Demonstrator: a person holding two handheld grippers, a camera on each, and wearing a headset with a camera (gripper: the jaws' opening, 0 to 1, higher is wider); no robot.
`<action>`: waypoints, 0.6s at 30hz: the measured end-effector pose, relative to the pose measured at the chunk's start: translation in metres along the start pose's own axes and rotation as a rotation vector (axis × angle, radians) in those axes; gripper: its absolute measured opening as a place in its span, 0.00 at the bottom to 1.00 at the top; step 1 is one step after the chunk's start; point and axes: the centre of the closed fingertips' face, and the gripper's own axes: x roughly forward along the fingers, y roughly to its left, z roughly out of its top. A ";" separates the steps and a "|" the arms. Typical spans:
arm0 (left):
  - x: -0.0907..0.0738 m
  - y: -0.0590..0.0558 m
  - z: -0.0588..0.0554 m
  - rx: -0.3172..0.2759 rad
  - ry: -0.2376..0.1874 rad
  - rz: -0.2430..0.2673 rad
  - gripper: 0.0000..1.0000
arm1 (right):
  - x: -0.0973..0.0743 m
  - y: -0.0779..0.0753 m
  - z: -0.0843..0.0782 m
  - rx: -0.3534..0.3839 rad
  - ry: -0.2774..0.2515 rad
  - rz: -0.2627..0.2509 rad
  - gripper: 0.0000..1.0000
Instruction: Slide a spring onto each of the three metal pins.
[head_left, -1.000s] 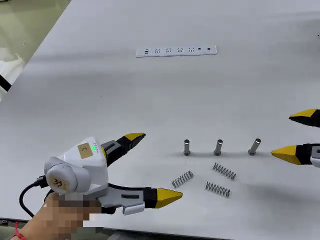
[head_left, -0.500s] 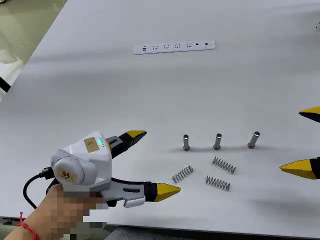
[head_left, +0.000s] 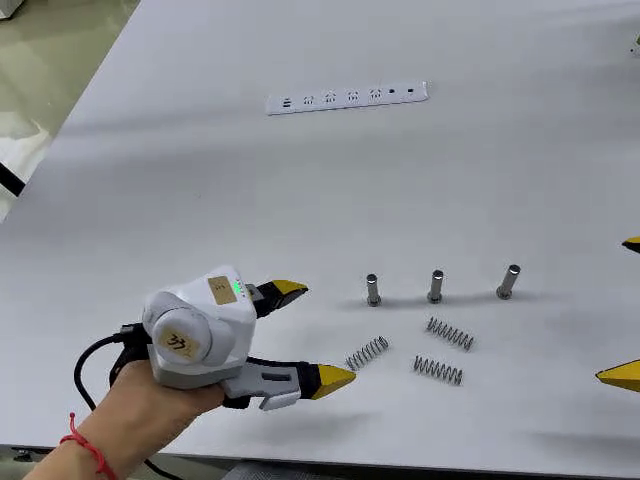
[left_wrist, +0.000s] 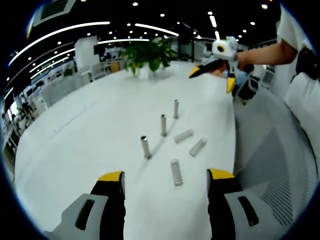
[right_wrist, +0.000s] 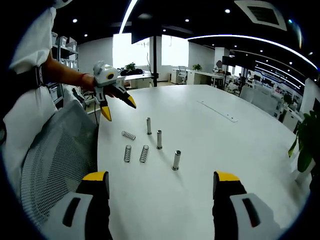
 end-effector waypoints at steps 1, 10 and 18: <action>0.001 0.001 -0.002 0.007 0.018 0.005 0.64 | 0.000 0.001 0.000 0.000 0.002 0.000 0.87; 0.019 -0.008 -0.024 -0.063 0.192 -0.013 0.49 | -0.002 0.004 0.001 0.005 -0.013 -0.006 0.86; 0.037 -0.020 -0.034 -0.090 0.261 -0.042 0.42 | -0.005 0.006 -0.001 0.011 -0.013 -0.008 0.85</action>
